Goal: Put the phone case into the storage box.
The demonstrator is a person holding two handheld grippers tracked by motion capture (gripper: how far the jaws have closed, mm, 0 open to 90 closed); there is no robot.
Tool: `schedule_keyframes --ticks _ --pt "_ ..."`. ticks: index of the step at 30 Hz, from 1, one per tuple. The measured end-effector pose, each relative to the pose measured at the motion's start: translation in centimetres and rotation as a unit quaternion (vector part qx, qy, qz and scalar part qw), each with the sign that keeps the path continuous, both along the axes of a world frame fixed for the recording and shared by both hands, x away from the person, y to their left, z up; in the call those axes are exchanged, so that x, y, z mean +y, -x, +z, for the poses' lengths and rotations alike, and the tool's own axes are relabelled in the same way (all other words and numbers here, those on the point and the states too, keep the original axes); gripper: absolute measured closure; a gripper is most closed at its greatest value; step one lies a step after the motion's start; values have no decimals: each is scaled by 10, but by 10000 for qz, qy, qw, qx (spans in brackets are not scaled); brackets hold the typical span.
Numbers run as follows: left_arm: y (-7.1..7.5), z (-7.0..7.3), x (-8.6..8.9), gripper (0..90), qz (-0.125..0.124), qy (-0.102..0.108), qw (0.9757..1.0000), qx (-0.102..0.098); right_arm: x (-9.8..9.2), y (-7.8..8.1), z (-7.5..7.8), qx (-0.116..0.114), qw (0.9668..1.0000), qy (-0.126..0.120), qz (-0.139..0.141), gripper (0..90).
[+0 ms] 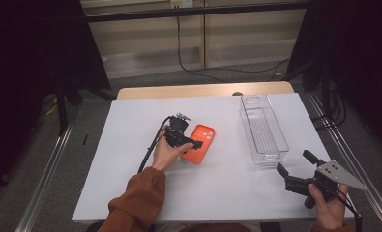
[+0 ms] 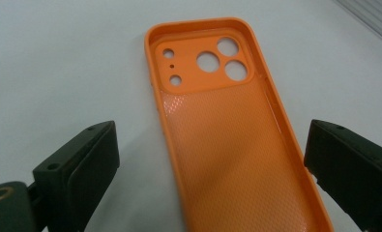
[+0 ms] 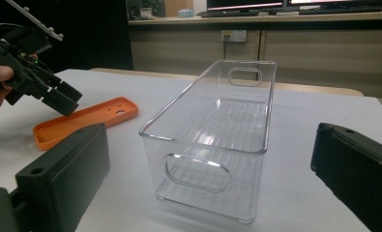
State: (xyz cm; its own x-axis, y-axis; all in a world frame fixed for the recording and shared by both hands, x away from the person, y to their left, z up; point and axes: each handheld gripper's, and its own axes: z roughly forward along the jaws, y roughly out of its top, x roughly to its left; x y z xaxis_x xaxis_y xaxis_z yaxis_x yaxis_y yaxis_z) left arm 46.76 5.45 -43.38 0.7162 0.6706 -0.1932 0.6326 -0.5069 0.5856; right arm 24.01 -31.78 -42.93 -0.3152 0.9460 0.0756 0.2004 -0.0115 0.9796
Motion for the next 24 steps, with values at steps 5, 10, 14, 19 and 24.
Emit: schedule_keyframes --ticks 5,10,14,19,24 --pt "-4 -1 -7 55 -19 27 10000 21 0 0 0 -9 10000 14 2 0" --pt "-6 -3 -14 58 17 -22 10000 76 0 0 0 -7 10000 18 3 0" --pt "-7 -6 -19 60 -3 -122 9998 128 0 0 0 -8 10000 18 6 0" --pt "-7 -9 -23 73 50 -236 9995 185 0 0 0 -5 10000 17 9 0" --pt "-3 -8 -30 79 12 -330 9994 139 0 0 0 -6 10000 9 8 0"
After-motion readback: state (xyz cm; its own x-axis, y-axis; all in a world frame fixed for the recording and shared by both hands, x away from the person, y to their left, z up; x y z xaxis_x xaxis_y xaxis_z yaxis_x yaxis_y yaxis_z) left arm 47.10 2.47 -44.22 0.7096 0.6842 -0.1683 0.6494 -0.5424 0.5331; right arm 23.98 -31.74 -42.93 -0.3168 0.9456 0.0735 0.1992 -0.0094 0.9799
